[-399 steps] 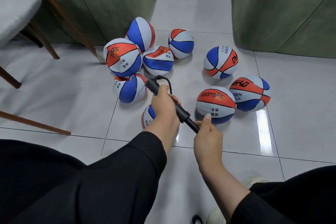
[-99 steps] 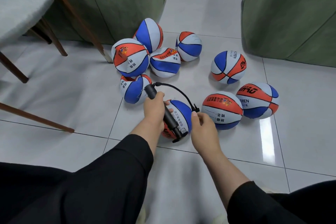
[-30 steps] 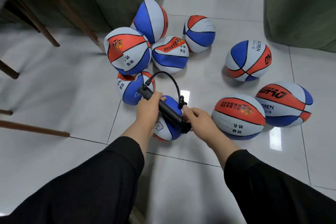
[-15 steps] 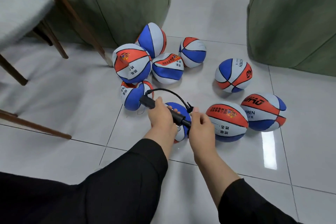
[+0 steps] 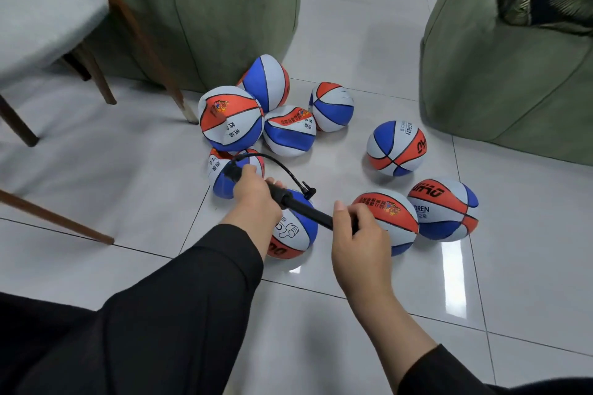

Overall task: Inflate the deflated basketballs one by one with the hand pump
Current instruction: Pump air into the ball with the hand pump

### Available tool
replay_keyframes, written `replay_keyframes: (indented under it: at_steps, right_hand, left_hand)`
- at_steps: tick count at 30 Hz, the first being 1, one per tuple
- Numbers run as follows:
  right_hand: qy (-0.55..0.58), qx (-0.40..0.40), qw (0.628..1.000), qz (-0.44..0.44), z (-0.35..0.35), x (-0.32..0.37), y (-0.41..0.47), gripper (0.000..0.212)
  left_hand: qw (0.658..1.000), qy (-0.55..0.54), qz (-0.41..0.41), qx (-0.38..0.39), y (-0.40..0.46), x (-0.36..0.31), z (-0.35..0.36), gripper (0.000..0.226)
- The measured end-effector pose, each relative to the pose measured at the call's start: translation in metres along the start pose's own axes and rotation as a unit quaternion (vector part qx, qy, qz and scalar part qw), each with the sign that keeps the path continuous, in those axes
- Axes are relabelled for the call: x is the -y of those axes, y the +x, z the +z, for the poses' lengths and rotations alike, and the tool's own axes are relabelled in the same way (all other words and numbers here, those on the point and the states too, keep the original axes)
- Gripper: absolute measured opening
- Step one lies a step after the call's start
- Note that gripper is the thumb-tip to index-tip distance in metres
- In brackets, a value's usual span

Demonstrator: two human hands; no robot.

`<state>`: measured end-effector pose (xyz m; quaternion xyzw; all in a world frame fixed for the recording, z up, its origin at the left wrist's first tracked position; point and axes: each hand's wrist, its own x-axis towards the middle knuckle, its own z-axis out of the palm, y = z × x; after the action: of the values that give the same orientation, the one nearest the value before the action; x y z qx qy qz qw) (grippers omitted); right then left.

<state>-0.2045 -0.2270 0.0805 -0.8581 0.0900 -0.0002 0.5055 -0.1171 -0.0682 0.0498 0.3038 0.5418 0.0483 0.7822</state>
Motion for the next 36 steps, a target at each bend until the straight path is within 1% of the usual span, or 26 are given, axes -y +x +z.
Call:
replay_keyframes:
  at_steps: [3, 6, 9, 11, 13, 16, 18, 21, 24, 26, 28, 30, 32, 34, 36]
  right_hand:
    - [0.005, -0.021, 1.0, -0.002, 0.006, 0.001, 0.0, 0.035]
    - [0.005, -0.032, 0.999, 0.001, 0.014, 0.003, 0.0, 0.035]
    - [0.004, -0.035, 0.999, 0.02, 0.018, 0.004, 0.003, 0.032]
    - [0.002, -0.037, 0.999, 0.032, 0.019, 0.004, 0.008, 0.033]
    - [-0.007, -0.021, 0.999, 0.038, 0.021, 0.005, 0.012, 0.033]
    - [-0.026, 0.019, 0.998, 0.045, 0.023, 0.009, 0.012, 0.031]
    - [-0.019, 0.013, 0.999, 0.04, 0.02, 0.01, 0.01, 0.029]
    - [0.014, -0.014, 0.999, 0.028, 0.009, 0.008, 0.005, 0.026]
    - [0.013, -0.01, 1.0, 0.024, 0.001, 0.008, 0.002, 0.025]
    - [0.015, -0.012, 0.999, 0.029, -0.001, 0.007, 0.003, 0.023]
    - [0.022, -0.026, 0.998, 0.043, -0.001, 0.004, 0.005, 0.022]
    - [0.022, -0.038, 0.998, 0.054, 0.002, 0.003, 0.008, 0.026]
    - [0.018, -0.049, 0.997, 0.057, 0.006, 0.003, 0.01, 0.03]
    - [0.012, -0.051, 0.997, 0.06, 0.01, 0.002, 0.014, 0.031]
    - [0.014, -0.049, 0.996, 0.073, 0.013, 0.002, 0.016, 0.031]
  left_hand:
    - [1.0, 0.003, -0.023, 0.004, -0.017, 0.013, 0.005, 0.02]
    - [0.998, 0.002, -0.056, 0.03, -0.032, 0.03, 0.01, 0.022]
    - [0.998, 0.033, -0.039, 0.044, -0.044, 0.05, 0.017, 0.018]
    - [0.998, 0.033, -0.026, 0.049, -0.048, 0.056, 0.022, 0.013]
    - [0.999, 0.025, -0.014, 0.042, -0.045, 0.053, 0.022, 0.012]
    - [0.998, 0.043, -0.014, 0.05, -0.036, 0.042, 0.021, 0.01]
    - [0.998, 0.045, -0.013, 0.053, -0.029, 0.032, 0.021, 0.006]
    - [0.999, 0.033, -0.005, 0.018, -0.009, 0.01, 0.016, 0.003]
    - [1.0, 0.011, -0.004, -0.006, 0.014, -0.011, 0.009, 0.004]
    - [1.0, 0.01, -0.002, -0.009, 0.018, -0.011, 0.009, 0.007]
    - [1.0, 0.025, 0.005, -0.008, 0.009, -0.004, 0.014, 0.008]
    - [1.0, 0.024, 0.0, 0.003, -0.002, 0.01, 0.02, 0.008]
    - [0.999, 0.02, -0.03, 0.021, -0.014, 0.028, 0.023, 0.014]
    - [0.998, 0.028, -0.053, 0.018, -0.028, 0.044, 0.026, 0.017]
    - [0.998, 0.039, -0.038, 0.02, -0.038, 0.056, 0.028, 0.017]
